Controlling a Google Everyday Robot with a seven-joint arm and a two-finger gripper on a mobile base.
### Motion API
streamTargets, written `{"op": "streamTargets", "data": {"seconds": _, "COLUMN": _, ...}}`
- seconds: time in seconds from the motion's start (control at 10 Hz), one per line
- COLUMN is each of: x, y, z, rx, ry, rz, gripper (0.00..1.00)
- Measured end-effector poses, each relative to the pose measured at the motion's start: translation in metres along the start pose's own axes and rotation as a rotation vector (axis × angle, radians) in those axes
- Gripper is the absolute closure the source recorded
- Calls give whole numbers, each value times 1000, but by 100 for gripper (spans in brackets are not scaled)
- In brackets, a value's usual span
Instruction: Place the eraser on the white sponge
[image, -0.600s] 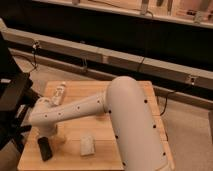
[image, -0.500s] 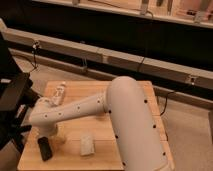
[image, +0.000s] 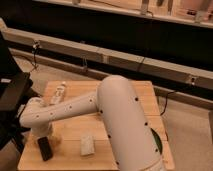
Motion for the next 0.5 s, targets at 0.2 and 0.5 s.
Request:
{"op": "streamTargets", "data": {"seconds": 0.2, "x": -3, "y": -9, "z": 1, "rx": -35, "ry": -15, "rz": -39, "gripper": 20}}
{"op": "streamTargets", "data": {"seconds": 0.5, "x": -9, "y": -18, "z": 6, "rx": -91, "ry": -66, "rz": -113, "gripper": 32}}
